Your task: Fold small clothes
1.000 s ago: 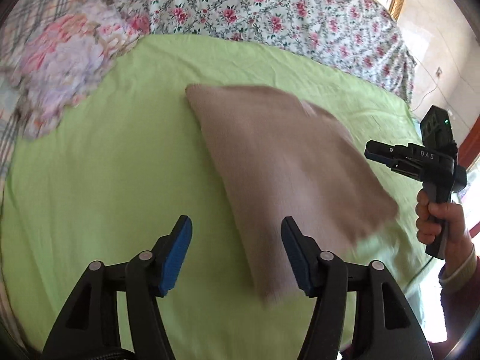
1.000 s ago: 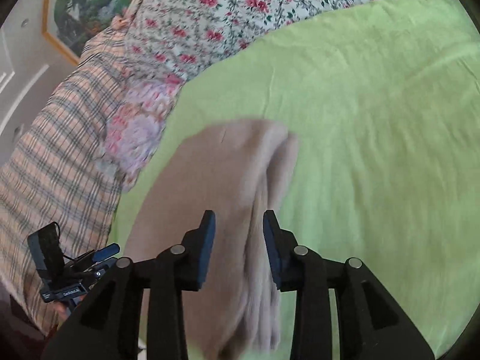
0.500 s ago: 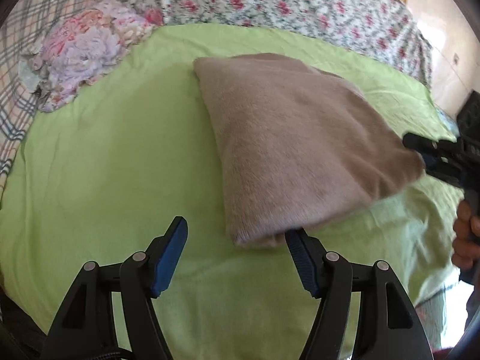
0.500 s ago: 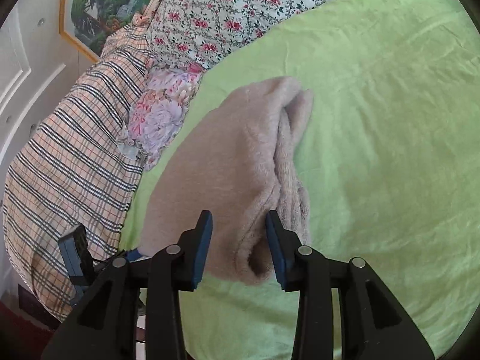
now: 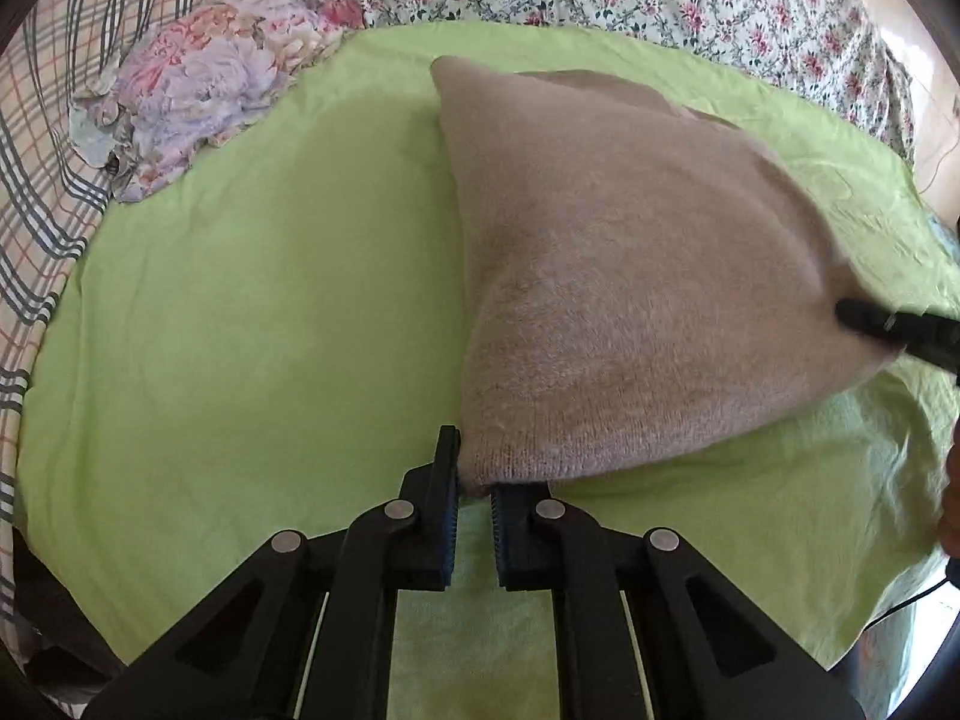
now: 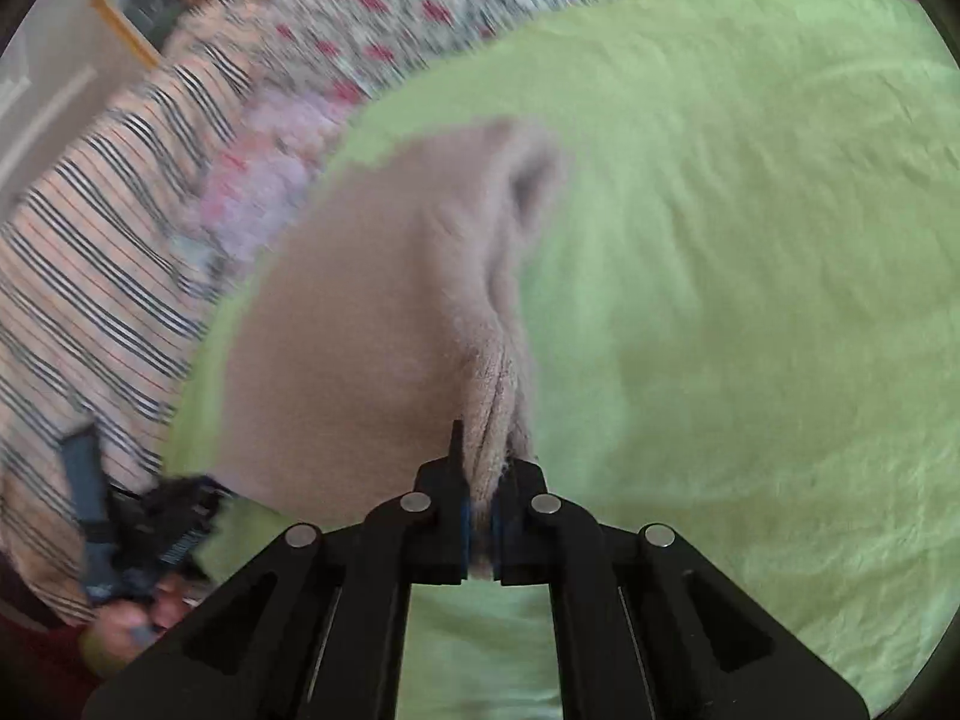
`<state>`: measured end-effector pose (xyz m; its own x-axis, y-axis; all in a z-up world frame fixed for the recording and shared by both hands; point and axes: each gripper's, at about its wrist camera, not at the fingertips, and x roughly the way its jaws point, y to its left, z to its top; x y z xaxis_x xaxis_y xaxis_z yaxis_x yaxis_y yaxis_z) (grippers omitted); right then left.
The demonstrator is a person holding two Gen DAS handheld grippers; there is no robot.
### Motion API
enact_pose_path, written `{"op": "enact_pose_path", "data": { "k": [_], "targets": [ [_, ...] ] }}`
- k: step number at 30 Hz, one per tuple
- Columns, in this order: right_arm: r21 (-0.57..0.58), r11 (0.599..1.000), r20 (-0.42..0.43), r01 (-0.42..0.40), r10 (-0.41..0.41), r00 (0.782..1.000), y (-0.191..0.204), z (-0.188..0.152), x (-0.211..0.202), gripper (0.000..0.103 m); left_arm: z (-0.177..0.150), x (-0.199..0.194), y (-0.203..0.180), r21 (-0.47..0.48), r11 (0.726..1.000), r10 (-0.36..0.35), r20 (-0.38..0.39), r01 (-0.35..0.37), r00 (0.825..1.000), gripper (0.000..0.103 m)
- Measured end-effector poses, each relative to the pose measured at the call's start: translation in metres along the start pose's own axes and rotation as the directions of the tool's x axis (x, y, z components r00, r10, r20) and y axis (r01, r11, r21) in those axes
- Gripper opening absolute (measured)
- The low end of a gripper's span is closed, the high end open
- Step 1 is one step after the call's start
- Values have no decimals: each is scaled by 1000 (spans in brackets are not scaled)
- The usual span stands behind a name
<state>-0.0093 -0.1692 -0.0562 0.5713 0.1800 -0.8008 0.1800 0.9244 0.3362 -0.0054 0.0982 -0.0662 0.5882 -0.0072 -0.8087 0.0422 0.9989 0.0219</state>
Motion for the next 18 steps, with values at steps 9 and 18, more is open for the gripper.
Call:
{"op": "enact_pose_path", "data": {
  "k": [9,18],
  "targets": [
    [-17,998,-16,56,-56,998,4,-2,2,5,3,4,9,-38,998,-44,-36,43,998,8],
    [23,998,-19,55,-55,998,5,-4,-2,5,7,4,14,-67,994,-92,-68,87,993,9]
  ]
}}
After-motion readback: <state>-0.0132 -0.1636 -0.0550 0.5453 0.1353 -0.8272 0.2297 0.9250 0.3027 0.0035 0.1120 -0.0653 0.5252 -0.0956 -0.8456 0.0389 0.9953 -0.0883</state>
